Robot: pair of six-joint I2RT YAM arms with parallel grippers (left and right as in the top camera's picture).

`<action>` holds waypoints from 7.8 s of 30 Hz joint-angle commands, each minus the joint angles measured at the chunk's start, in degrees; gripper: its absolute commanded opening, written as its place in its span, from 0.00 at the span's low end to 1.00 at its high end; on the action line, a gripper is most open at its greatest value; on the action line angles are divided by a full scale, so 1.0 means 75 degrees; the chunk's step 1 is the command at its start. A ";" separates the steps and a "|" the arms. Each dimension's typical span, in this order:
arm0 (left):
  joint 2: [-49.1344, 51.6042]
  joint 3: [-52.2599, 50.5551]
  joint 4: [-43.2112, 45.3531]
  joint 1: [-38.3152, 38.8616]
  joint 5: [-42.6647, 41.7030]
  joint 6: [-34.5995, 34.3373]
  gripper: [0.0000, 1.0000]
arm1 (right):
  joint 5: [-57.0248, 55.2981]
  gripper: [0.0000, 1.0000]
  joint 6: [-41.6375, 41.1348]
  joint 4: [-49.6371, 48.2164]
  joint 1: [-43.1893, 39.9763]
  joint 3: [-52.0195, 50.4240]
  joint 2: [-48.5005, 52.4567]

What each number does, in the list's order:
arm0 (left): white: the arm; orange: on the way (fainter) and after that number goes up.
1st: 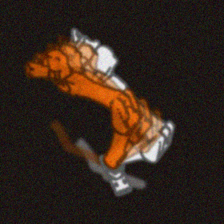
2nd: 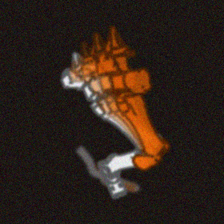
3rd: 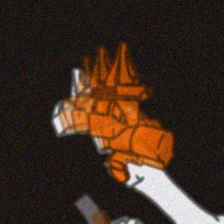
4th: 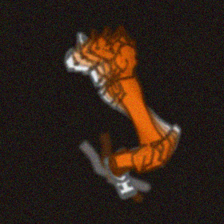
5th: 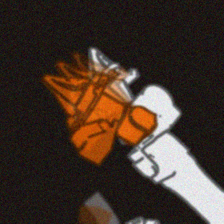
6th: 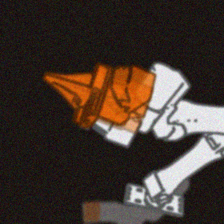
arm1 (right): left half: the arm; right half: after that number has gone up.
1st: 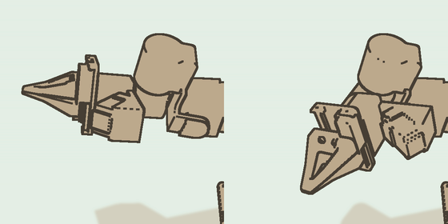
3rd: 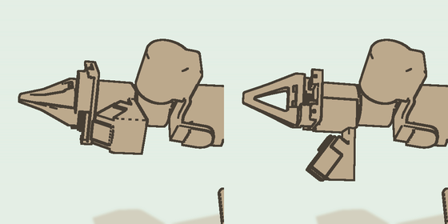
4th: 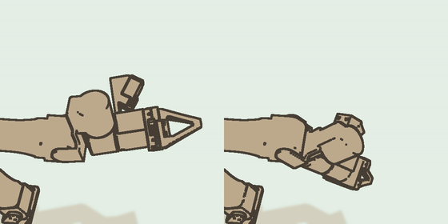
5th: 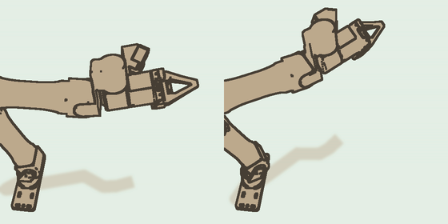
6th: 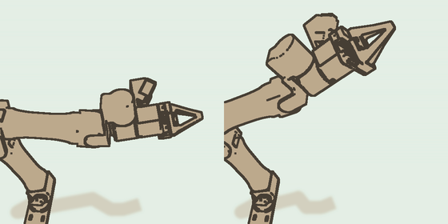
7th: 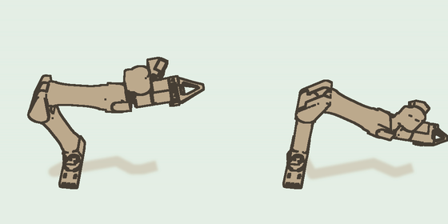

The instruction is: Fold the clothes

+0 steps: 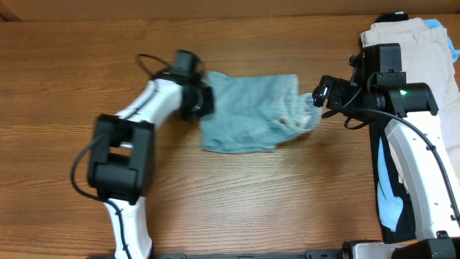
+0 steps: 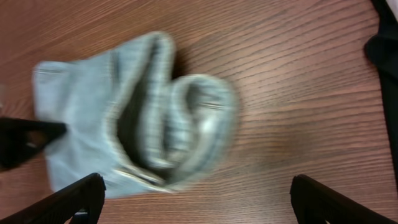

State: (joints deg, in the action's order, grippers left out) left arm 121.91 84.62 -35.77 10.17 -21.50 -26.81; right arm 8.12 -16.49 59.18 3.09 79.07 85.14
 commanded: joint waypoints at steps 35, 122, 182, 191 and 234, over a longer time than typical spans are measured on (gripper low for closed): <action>0.0015 0.3509 -0.3401 -0.3756 0.1329 0.2419 0.65 | 0.0064 0.99 -0.0178 -0.0067 0.0023 0.0012 0.0676; -0.0906 0.4083 -0.2002 -0.3806 0.2326 0.4141 1.00 | -0.0673 1.00 0.1603 -0.3086 0.0055 -0.4290 -0.6933; -0.7606 -0.0210 -0.1853 -0.1652 0.1824 0.4060 1.00 | 0.0015 1.00 0.1603 -0.7393 0.0099 -1.0483 -1.1331; -1.2948 -0.7635 0.4121 -0.1565 0.1055 0.3966 1.00 | 0.0015 1.00 0.1603 -0.7391 0.0099 -1.0483 -1.1331; -1.6221 -1.1243 0.4313 -0.1174 0.1518 0.3914 1.00 | 0.0015 1.00 0.1603 -0.7391 0.0099 -1.0483 -1.1331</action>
State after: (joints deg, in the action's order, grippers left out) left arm 0.95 0.58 -3.46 0.95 -10.68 3.27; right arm 8.38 -4.64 4.05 3.49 1.06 0.69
